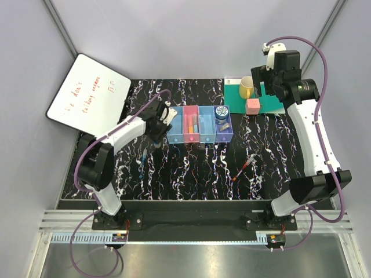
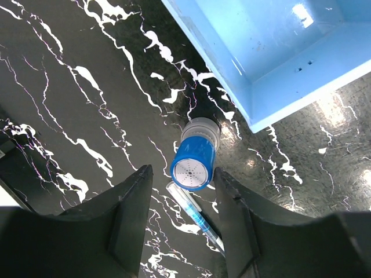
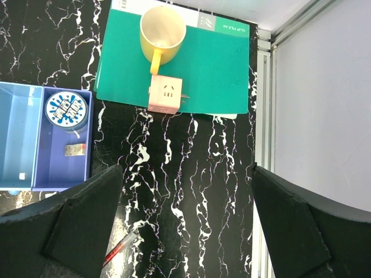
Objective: Sort the stationery into containers
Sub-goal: Pick up the stationery from the center of the board.
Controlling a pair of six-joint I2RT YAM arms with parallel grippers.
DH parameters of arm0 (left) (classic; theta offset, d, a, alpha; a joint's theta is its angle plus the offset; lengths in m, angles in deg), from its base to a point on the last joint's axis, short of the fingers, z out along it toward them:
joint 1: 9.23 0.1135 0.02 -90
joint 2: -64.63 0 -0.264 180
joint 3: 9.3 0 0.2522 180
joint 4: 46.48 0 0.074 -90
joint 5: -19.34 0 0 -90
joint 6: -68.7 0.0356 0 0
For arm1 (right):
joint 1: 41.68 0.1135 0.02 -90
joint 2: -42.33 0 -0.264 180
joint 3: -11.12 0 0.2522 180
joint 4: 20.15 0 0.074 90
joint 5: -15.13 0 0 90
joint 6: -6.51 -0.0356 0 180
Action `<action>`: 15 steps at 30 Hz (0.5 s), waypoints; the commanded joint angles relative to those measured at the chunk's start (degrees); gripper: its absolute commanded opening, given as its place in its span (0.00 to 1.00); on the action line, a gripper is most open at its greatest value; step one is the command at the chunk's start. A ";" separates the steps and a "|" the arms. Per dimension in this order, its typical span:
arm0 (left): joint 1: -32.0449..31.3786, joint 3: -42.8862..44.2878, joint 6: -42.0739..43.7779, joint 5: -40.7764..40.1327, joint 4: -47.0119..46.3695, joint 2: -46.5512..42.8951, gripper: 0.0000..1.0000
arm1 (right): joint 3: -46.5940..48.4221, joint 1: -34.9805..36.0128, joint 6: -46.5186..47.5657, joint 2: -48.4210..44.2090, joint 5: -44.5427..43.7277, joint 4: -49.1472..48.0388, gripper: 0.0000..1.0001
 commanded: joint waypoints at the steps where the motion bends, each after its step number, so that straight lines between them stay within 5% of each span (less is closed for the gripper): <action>1: 0.67 0.35 1.21 0.47 -1.90 -0.11 0.50 | 2.42 -0.27 -0.75 -1.35 1.65 -0.36 1.00; 11: 0.76 0.96 0.95 2.05 -2.17 2.71 0.47 | 2.07 -0.27 -0.93 -1.52 1.65 -0.45 1.00; 15: 0.76 1.14 0.77 2.40 -2.52 3.41 0.36 | 0.93 -0.27 -0.76 -1.78 1.83 -0.18 1.00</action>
